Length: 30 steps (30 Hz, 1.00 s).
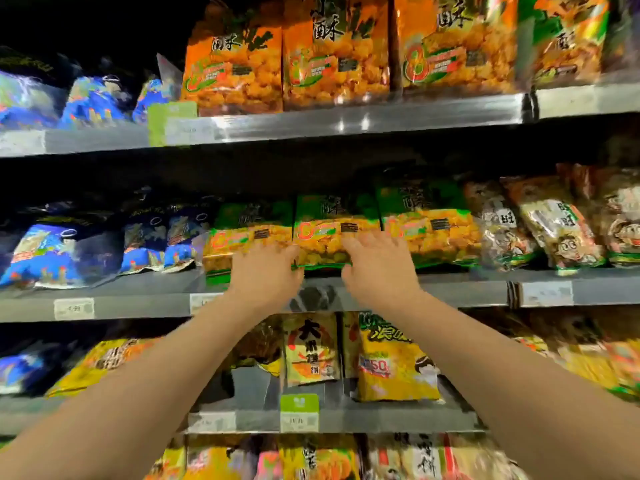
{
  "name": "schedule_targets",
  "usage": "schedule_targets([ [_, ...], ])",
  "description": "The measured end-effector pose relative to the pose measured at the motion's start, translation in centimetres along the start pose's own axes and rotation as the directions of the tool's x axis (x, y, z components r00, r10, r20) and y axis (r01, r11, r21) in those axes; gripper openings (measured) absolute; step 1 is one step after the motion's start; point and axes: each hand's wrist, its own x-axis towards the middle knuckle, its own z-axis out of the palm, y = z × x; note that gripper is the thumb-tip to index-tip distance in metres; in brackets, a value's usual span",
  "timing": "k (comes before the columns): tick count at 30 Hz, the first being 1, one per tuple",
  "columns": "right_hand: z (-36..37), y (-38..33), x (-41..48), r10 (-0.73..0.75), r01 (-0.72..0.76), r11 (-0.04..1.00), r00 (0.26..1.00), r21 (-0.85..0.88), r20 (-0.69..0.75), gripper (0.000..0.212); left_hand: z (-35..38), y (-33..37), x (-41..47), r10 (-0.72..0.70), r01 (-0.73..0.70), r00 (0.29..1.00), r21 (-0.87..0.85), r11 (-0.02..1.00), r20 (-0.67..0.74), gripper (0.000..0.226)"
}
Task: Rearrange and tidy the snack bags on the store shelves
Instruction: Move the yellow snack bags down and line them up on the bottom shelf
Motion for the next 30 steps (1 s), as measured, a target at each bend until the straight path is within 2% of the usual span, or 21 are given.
schedule_targets([
  [3, 3.5, -1.3, -1.4, -0.029, 0.031, 0.999, 0.997, 0.029, -0.075, 0.046, 2.9, -0.1, -1.0, 0.033, -0.029, 0.996, 0.049, 0.998, -0.078, 0.046],
  [6, 8.2, -2.7, -3.1, -0.036, 0.045, 0.997, 0.987, 0.060, -0.156, 0.043, 7.3, -0.1, -3.0, 0.059, -0.058, 0.988, 0.007, 0.998, -0.142, 0.045],
  [11, 15.7, -4.7, -5.4, -0.042, 0.065, 0.992, 0.977, 0.107, -0.209, 0.041, 15.7, -1.1, -5.6, 0.103, -0.113, 0.966, -0.026, 0.993, -0.236, 0.044],
  [21, 28.7, -6.7, -12.5, 0.001, 0.025, 0.997, 0.952, 0.078, -0.307, 0.029, 29.9, -2.5, -12.4, 0.119, -0.114, 0.866, 0.039, 0.993, -0.486, 0.034],
  [26, 31.1, -7.0, -17.2, 0.020, 0.002, 0.997, 0.953, 0.073, -0.302, 0.028, 32.4, -2.6, -16.5, 0.087, -0.092, 0.852, 0.017, 0.996, -0.515, 0.039],
  [30, 29.4, -7.4, -21.0, 0.037, -0.017, 0.997, 0.960, 0.075, -0.276, 0.031, 31.5, -2.0, -19.7, 0.087, -0.113, 0.850, -0.018, 0.993, -0.520, 0.050],
])
